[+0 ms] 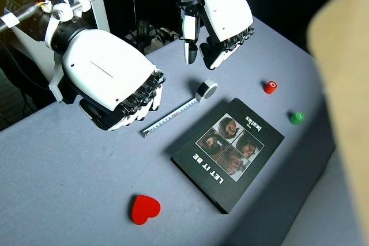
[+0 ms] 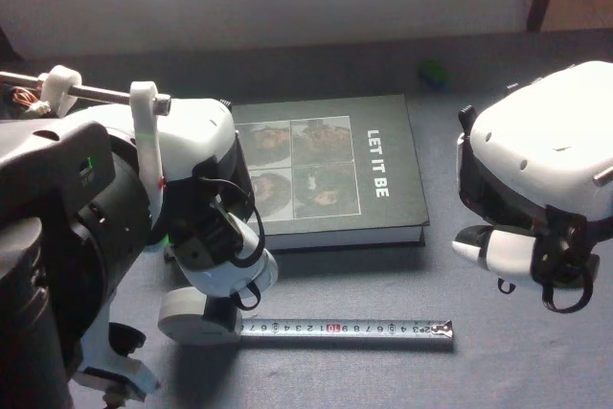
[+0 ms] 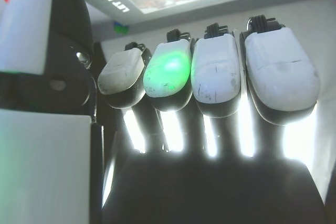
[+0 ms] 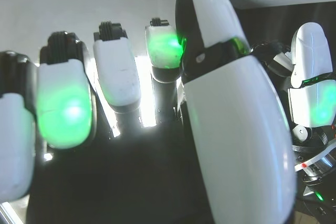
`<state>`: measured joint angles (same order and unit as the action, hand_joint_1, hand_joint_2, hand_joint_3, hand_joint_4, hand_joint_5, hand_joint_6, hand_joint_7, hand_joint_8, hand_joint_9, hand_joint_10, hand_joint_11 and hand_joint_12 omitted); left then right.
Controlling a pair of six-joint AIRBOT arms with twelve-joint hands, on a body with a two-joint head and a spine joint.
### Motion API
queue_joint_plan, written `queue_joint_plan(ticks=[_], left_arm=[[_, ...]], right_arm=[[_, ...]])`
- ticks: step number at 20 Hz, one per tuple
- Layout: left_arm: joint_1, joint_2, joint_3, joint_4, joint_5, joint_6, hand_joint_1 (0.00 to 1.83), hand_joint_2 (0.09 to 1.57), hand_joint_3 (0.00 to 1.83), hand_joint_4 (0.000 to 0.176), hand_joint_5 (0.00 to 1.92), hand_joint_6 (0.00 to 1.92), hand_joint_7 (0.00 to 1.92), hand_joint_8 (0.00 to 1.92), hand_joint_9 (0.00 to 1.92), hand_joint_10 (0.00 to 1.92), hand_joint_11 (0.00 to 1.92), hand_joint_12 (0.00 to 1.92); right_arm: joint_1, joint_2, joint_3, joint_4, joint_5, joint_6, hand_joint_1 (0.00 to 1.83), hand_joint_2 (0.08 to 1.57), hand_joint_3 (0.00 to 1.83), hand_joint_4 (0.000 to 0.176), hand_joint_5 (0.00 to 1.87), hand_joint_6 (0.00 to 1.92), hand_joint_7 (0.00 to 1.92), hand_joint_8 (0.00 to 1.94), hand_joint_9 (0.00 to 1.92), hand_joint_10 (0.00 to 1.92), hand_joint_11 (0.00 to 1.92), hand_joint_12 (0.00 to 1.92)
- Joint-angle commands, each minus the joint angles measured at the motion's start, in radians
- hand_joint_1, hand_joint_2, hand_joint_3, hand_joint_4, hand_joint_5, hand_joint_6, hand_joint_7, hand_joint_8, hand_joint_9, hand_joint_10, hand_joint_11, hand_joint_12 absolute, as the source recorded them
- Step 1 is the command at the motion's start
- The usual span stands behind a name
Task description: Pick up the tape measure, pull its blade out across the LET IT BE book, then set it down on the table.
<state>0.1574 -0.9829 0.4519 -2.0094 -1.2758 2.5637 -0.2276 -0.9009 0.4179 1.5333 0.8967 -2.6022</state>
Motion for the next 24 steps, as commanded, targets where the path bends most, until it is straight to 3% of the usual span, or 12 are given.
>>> queue_joint_plan(ticks=[1,3,6,11,16,18,20,22,24], left_arm=[[-0.011,-0.005,0.004,0.08,-0.009,-0.003,0.23,1.0,0.1,0.0,0.21,0.07,0.21,0.06,0.17,0.08,0.0,0.71],[-0.014,-0.005,0.007,0.08,-0.009,-0.003,0.28,1.03,0.03,0.0,0.24,0.03,0.24,0.02,0.21,0.04,0.0,0.71],[-0.026,-0.005,0.015,0.085,-0.008,-0.003,0.61,1.0,0.0,0.0,0.3,0.01,0.3,0.01,0.27,0.01,0.0,0.75],[-0.036,0.019,0.034,0.079,0.066,0.014,0.77,1.05,0.0,0.0,0.44,0.01,0.42,0.01,0.39,0.01,0.02,0.86],[-0.031,0.156,0.024,0.025,0.265,0.022,0.83,1.09,0.01,0.0,0.52,0.01,0.52,0.01,0.47,0.01,0.12,0.87],[-0.021,0.216,0.022,0.027,0.343,-0.03,0.84,1.09,0.01,0.0,0.53,0.01,0.53,0.01,0.47,0.01,0.13,0.87],[0.027,0.294,0.041,0.027,0.517,-0.121,0.86,1.1,0.01,0.0,0.53,0.01,0.52,0.0,0.47,0.0,0.13,0.87],[0.089,0.325,0.073,0.028,0.672,-0.205,0.87,1.09,0.0,0.0,0.53,0.01,0.53,0.01,0.47,0.0,0.13,0.86],[0.137,0.364,0.093,0.083,0.77,-0.252,0.87,1.09,0.0,0.0,0.53,0.0,0.55,0.01,0.49,0.01,0.14,0.86]], right_arm=[[0.015,0.004,-0.005,-0.077,0.02,-0.003,0.02,1.09,0.14,0.159,0.02,0.05,0.07,0.05,0.06,0.07,0.0,0.48],[0.014,0.004,-0.005,-0.077,0.02,-0.005,0.0,1.14,0.05,0.159,0.02,0.02,0.08,0.01,0.08,0.03,0.0,0.48],[0.013,0.004,-0.005,-0.077,0.02,-0.006,0.0,1.17,0.0,0.149,0.02,0.0,0.09,0.0,0.11,0.01,0.0,0.52],[0.011,0.004,-0.005,-0.077,0.02,-0.007,0.03,1.2,0.01,0.14,0.06,0.01,0.12,0.0,0.15,0.01,0.0,0.59],[0.009,0.005,-0.005,-0.077,0.02,-0.007,0.05,1.2,0.0,0.14,0.06,0.0,0.13,0.0,0.16,0.0,0.0,0.58],[0.009,0.005,-0.005,-0.077,0.02,-0.007,0.09,1.2,0.0,0.136,0.08,0.01,0.15,0.0,0.18,0.01,0.0,0.64],[0.008,0.005,-0.005,-0.077,0.02,-0.007,0.11,1.2,0.0,0.131,0.09,0.01,0.15,0.0,0.18,0.01,0.0,0.64],[0.008,0.005,-0.006,-0.077,0.019,-0.007,0.11,1.2,0.0,0.128,0.08,0.0,0.15,0.0,0.19,0.01,0.0,0.68],[0.007,0.005,-0.007,-0.077,0.02,-0.009,0.11,1.2,0.0,0.125,0.08,0.0,0.16,0.0,0.19,0.01,0.0,0.69]])
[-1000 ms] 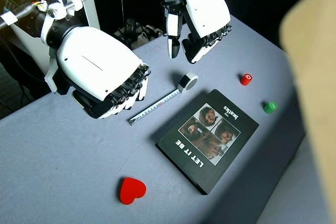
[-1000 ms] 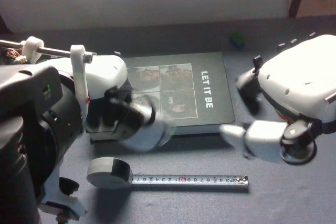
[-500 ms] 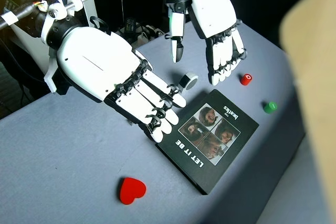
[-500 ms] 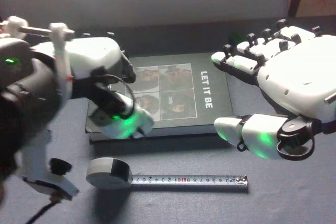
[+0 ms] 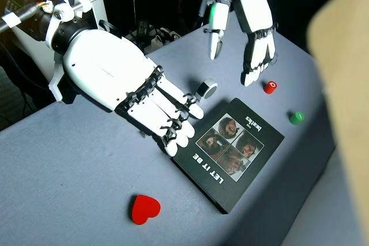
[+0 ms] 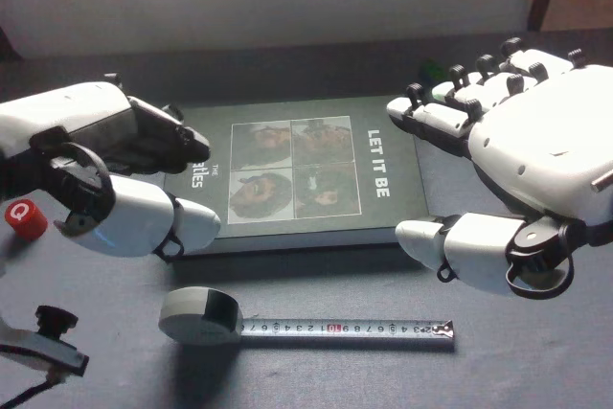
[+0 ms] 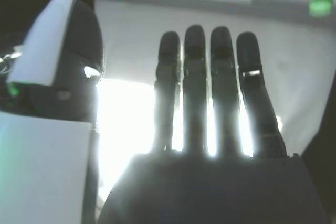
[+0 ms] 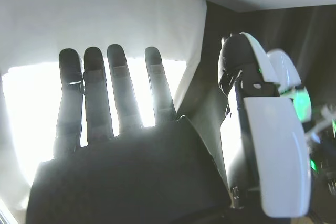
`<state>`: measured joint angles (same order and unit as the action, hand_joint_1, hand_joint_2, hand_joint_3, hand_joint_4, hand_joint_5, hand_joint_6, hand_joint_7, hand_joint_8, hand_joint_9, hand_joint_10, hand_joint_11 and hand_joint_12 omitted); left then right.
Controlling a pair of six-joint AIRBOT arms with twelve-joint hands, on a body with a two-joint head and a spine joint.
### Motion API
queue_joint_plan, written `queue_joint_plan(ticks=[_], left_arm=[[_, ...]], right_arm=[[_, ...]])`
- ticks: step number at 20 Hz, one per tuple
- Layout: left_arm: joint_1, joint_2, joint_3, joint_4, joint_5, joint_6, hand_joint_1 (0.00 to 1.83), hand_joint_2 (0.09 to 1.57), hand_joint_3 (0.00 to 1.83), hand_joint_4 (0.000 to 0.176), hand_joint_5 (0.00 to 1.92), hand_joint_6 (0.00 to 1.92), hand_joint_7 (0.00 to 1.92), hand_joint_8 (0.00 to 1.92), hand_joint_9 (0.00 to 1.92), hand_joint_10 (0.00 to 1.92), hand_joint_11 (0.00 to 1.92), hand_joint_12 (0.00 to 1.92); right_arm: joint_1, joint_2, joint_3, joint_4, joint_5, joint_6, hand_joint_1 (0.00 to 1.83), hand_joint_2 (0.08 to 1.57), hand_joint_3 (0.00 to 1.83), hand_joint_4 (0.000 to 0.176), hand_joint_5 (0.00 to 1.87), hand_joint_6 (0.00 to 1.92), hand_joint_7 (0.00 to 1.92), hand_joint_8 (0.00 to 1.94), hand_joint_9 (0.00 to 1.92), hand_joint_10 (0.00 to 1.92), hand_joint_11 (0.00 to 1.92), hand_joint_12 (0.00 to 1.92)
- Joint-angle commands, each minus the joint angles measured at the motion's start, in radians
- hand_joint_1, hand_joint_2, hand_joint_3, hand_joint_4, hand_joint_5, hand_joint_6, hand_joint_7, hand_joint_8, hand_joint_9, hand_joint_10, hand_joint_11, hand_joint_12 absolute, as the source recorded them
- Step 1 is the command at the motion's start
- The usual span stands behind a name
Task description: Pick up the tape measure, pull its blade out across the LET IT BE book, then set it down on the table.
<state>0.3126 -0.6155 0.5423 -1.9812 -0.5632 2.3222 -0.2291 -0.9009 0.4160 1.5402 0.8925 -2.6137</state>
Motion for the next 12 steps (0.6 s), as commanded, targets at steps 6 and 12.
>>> queue_joint_plan(ticks=[6,12], left_arm=[[0.095,0.044,0.074,0.067,0.307,-0.041,0.9,1.1,0.0,0.0,0.57,0.01,0.59,0.0,0.51,0.0,0.19,0.84],[0.202,0.053,0.096,0.638,0.234,-0.722,0.94,1.12,0.01,0.0,0.6,0.0,0.62,0.0,0.55,0.01,0.22,0.82]], right_arm=[[0.01,0.006,-0.006,-0.084,0.024,0.004,0.1,1.21,0.0,0.12,0.12,0.01,0.18,0.01,0.22,0.01,0.0,0.68],[0.009,0.006,-0.009,-0.084,0.023,0.008,0.13,1.22,0.0,0.107,0.13,0.01,0.19,0.0,0.22,0.0,0.0,0.7]])
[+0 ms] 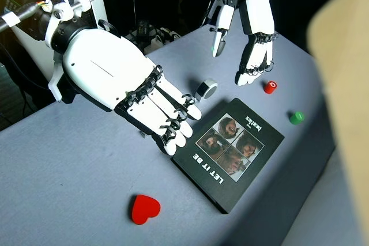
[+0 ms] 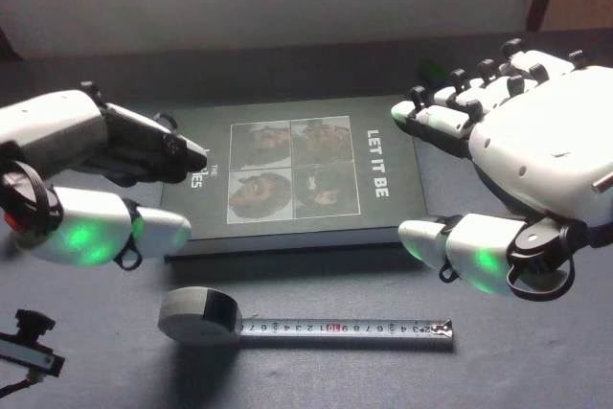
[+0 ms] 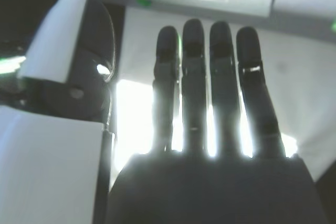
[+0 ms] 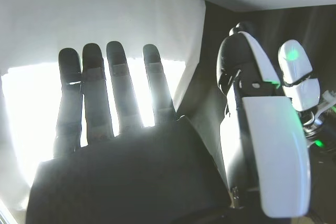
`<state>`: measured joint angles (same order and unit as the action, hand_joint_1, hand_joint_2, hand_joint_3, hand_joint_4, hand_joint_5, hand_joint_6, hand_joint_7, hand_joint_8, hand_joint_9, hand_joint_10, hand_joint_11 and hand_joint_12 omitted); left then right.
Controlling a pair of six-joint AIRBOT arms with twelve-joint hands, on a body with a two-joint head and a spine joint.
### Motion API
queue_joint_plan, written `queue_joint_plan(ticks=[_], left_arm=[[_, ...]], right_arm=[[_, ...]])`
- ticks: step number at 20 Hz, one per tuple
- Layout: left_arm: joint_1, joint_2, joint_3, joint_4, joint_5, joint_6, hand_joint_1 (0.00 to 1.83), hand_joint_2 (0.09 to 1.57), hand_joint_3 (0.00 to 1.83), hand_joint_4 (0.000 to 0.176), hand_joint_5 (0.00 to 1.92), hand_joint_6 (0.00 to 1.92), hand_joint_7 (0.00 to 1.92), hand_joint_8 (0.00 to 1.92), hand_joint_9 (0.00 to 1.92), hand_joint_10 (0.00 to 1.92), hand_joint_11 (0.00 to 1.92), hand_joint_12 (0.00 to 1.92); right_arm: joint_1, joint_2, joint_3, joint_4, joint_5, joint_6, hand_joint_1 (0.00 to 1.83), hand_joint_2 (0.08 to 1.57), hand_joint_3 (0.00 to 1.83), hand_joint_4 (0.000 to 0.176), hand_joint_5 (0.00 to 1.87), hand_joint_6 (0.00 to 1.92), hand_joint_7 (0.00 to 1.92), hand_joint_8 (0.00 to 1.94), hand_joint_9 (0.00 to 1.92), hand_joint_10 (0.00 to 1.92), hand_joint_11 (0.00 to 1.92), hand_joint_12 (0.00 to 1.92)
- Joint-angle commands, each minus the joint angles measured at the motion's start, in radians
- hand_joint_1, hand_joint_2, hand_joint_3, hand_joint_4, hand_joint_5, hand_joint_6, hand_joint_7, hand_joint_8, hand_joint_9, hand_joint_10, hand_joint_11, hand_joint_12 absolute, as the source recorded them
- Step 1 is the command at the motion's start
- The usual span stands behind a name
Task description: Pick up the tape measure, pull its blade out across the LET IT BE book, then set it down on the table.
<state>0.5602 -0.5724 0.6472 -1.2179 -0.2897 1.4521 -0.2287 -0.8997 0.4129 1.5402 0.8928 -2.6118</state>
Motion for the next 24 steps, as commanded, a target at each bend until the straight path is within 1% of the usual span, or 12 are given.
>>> queue_joint_plan(ticks=[1,3,5,6,8,9,10,11,13,17,20,24], left_arm=[[-0.006,-0.007,0.002,0.038,-0.047,-0.043,0.94,1.13,0.01,0.0,0.6,0.0,0.62,0.0,0.55,0.01,0.21,0.82],[0.014,-0.021,0.002,0.111,-0.068,-0.153,0.94,1.13,0.01,0.0,0.6,0.0,0.62,0.0,0.55,0.01,0.21,0.82],[0.077,-0.024,-0.004,0.243,-0.109,-0.327,0.94,1.13,0.01,0.0,0.63,0.01,0.63,0.0,0.57,0.01,0.26,0.83],[0.118,-0.029,-0.011,0.326,-0.176,-0.442,0.95,1.13,0.0,0.0,0.64,0.0,0.63,0.0,0.59,0.01,0.28,0.81],[0.206,-0.04,-0.013,0.454,-0.275,-0.648,0.95,1.14,0.0,0.0,0.64,0.0,0.64,0.0,0.6,0.01,0.29,0.81],[0.253,-0.047,-0.012,0.5,-0.326,-0.721,0.96,1.14,0.0,0.0,0.64,0.0,0.64,0.0,0.6,0.01,0.29,0.81],[0.314,-0.065,-0.006,0.565,-0.415,-0.805,0.96,1.14,0.0,0.0,0.64,0.0,0.64,0.0,0.6,0.01,0.29,0.81],[0.364,-0.081,0.0,0.607,-0.494,-0.852,0.96,1.14,0.0,0.0,0.64,0.0,0.64,0.0,0.6,0.01,0.29,0.8],[0.414,-0.095,0.006,0.632,-0.535,-0.891,0.97,1.15,0.0,0.0,0.66,0.01,0.66,0.01,0.61,0.01,0.31,0.81],[0.523,-0.157,0.024,0.673,-0.688,-0.919,0.97,1.16,0.01,0.0,0.66,0.0,0.67,0.01,0.61,0.01,0.31,0.8],[0.571,-0.211,0.055,0.694,-0.747,-0.908,0.98,1.15,0.0,0.0,0.66,0.0,0.67,0.01,0.61,0.0,0.3,0.79],[0.601,-0.253,0.098,0.712,-0.771,-0.904,0.97,1.16,0.0,0.0,0.66,0.0,0.68,0.01,0.62,0.01,0.31,0.79]], right_arm=[[0.009,0.005,-0.006,-0.084,0.017,0.009,0.14,1.22,0.0,0.104,0.12,0.0,0.17,0.0,0.21,0.0,0.0,0.69],[0.009,0.006,-0.007,-0.084,0.016,0.01,0.14,1.22,0.0,0.104,0.12,0.0,0.17,0.0,0.21,0.0,0.0,0.69],[0.009,0.006,-0.007,-0.084,0.016,0.009,0.15,1.23,0.0,0.101,0.13,0.0,0.18,0.0,0.22,0.0,0.0,0.7],[0.009,0.006,-0.008,-0.084,0.016,0.007,0.16,1.23,0.0,0.101,0.14,0.0,0.19,0.0,0.23,0.0,0.0,0.73],[0.008,0.006,-0.008,-0.084,0.018,0.005,0.16,1.23,0.0,0.101,0.13,0.0,0.2,0.01,0.23,0.0,0.0,0.74],[0.008,0.006,-0.008,-0.084,0.018,0.005,0.16,1.23,0.0,0.101,0.12,0.0,0.2,0.01,0.23,0.0,0.0,0.74],[0.008,0.006,-0.008,-0.084,0.019,0.005,0.16,1.24,0.01,0.101,0.12,0.0,0.2,0.01,0.23,0.0,0.0,0.74],[0.008,0.006,-0.008,-0.084,0.019,0.005,0.16,1.24,0.01,0.102,0.12,0.0,0.2,0.0,0.23,0.0,0.0,0.72],[0.008,0.006,-0.009,-0.084,0.019,0.006,0.15,1.25,0.01,0.101,0.11,0.0,0.2,0.0,0.23,0.0,0.0,0.72],[0.008,0.006,-0.009,-0.084,0.019,0.007,0.15,1.25,0.0,0.101,0.1,0.0,0.2,0.0,0.23,0.0,0.0,0.73],[0.007,0.006,-0.009,-0.084,0.018,0.008,0.16,1.25,0.0,0.099,0.09,0.0,0.2,0.0,0.24,0.0,0.0,0.71],[0.008,0.006,-0.009,-0.084,0.015,0.008,0.14,1.26,0.0,0.098,0.1,0.0,0.2,0.0,0.23,0.0,0.0,0.72]])
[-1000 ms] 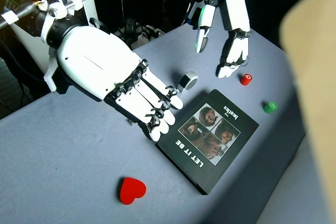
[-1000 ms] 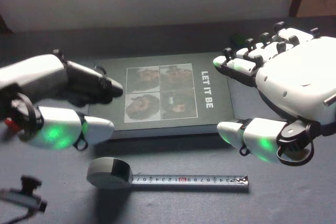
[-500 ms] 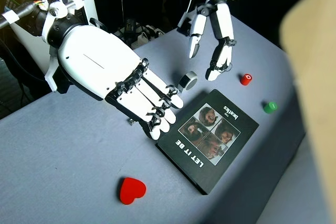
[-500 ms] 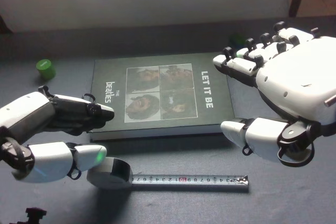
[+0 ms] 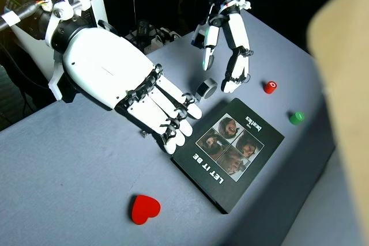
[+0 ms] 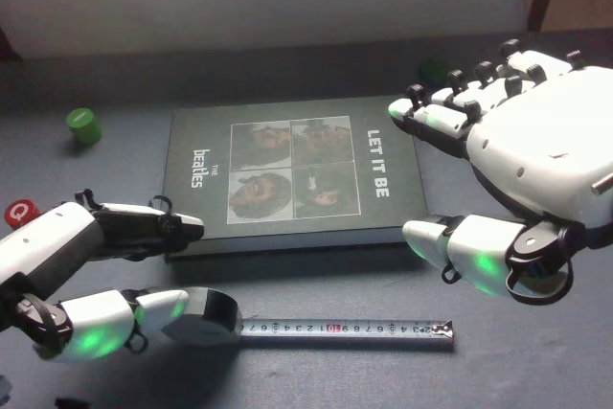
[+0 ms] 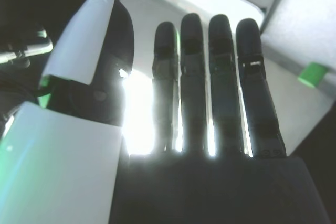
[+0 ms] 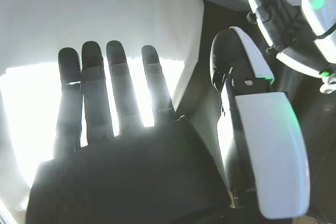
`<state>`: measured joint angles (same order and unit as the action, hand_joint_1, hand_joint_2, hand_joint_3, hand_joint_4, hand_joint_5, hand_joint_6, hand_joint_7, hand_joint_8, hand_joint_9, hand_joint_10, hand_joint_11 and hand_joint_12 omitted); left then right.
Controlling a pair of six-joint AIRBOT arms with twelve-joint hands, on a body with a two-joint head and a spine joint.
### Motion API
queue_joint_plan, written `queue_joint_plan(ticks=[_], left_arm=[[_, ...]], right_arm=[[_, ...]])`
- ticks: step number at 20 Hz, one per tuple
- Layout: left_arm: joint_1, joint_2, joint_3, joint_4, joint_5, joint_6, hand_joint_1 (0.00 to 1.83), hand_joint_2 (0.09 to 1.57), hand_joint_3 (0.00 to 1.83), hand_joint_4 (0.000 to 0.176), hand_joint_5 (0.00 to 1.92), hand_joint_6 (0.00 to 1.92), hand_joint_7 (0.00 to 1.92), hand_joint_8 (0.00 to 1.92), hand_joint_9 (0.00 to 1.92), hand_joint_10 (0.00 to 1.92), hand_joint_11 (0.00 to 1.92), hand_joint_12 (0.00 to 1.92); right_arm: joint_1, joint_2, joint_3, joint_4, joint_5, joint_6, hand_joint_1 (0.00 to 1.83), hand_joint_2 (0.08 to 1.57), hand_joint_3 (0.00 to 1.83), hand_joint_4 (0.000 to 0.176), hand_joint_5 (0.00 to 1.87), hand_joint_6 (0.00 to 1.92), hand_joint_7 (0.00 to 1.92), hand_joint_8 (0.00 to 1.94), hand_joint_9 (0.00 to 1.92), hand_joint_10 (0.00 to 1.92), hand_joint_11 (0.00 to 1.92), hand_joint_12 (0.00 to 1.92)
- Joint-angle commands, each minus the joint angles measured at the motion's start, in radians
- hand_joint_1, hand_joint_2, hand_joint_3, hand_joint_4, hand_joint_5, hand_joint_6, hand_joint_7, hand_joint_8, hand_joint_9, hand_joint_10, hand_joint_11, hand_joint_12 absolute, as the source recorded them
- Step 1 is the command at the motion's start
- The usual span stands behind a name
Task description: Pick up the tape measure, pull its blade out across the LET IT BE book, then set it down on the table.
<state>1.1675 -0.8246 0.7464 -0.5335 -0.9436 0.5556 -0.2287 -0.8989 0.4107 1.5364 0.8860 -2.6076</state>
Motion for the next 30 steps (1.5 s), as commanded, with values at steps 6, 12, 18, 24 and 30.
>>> queue_joint_plan(ticks=[6,12,18,24,30], left_arm=[[0.015,-0.045,0.039,0.077,-0.156,0.002,0.97,1.16,0.0,0.0,0.69,0.01,0.69,0.01,0.63,0.01,0.31,0.79],[0.036,-0.038,0.023,0.096,-0.17,0.006,0.95,1.16,0.0,0.0,0.7,0.01,0.7,0.0,0.64,0.01,0.33,0.81],[0.056,-0.054,0.029,0.095,-0.189,0.021,0.94,1.16,0.0,0.0,0.74,0.02,0.74,0.01,0.64,0.0,0.32,0.81],[0.068,-0.085,0.039,0.095,-0.203,0.038,0.93,1.16,0.0,0.0,0.73,0.01,0.73,0.01,0.63,0.0,0.34,0.82],[0.068,-0.11,0.056,0.09,-0.203,0.052,0.95,1.16,0.0,0.0,0.73,0.0,0.72,0.0,0.62,0.0,0.32,0.81]], right_arm=[[0.008,0.005,-0.007,-0.081,0.021,0.003,0.18,1.25,0.0,0.098,0.11,0.0,0.24,0.0,0.29,0.01,0.0,0.86],[0.007,0.005,-0.007,-0.081,0.015,-0.001,0.19,1.24,0.0,0.098,0.14,0.01,0.23,0.0,0.27,0.0,0.0,0.85],[0.006,0.005,-0.008,-0.082,0.01,-0.003,0.18,1.24,0.0,0.096,0.17,0.01,0.27,0.01,0.27,0.0,0.0,0.85],[0.006,0.005,-0.008,-0.084,0.007,-0.005,0.18,1.24,0.0,0.096,0.16,0.0,0.27,0.0,0.27,0.0,0.0,0.85],[0.005,0.005,-0.008,-0.086,0.007,-0.005,0.18,1.24,0.0,0.092,0.15,0.0,0.26,0.0,0.27,0.0,0.0,0.86]])
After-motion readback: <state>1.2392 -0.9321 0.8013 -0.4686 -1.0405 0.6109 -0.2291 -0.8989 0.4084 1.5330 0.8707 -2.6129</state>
